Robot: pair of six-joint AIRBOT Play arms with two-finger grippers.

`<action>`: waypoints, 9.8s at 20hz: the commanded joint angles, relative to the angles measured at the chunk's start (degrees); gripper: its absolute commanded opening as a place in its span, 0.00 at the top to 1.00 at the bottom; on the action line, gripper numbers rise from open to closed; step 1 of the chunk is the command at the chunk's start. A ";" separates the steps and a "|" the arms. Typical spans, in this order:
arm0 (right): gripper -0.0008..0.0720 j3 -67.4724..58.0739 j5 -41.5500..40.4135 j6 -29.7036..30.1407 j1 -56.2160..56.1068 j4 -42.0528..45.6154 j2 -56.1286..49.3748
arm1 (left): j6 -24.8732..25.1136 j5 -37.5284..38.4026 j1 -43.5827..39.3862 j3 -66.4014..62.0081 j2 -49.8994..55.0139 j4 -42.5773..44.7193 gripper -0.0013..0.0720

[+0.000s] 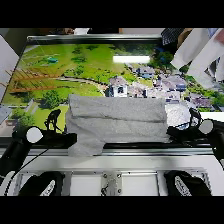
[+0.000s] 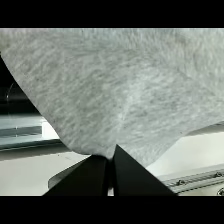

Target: Fold the clothes and pants, and hang the long-sleeved shirts on hangers.

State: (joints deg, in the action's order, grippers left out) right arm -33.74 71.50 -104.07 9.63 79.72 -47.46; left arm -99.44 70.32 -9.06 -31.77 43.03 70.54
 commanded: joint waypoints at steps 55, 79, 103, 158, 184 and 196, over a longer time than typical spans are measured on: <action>0.20 -42.16 3.80 42.58 12.31 -36.44 -59.47 | 7.02 -1.31 -15.58 -60.11 52.26 -0.11 0.96; 0.96 -66.97 17.79 22.10 -6.40 -16.24 -38.77 | 11.13 -19.47 -24.11 -60.35 69.57 -19.58 0.96; 0.96 -68.08 3.37 3.26 -33.83 -17.05 -44.85 | 10.10 -0.50 1.49 -81.57 63.56 -7.02 0.96; 0.96 -38.75 -21.00 35.89 -9.46 -33.59 -44.44 | 9.35 -7.34 -7.26 -38.62 29.05 1.77 0.96; 0.67 -3.80 -13.31 5.22 23.10 -1.05 -11.39 | 6.99 -7.32 -7.26 -38.62 29.05 1.44 0.96; 0.29 -13.05 -5.86 20.50 15.17 -20.61 12.20 | 6.99 -7.78 -7.26 -38.62 29.05 1.44 0.96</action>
State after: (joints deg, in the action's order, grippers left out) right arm -46.50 66.22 -89.69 29.32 73.36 -41.12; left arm -92.47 63.00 -16.27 -70.41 72.12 71.96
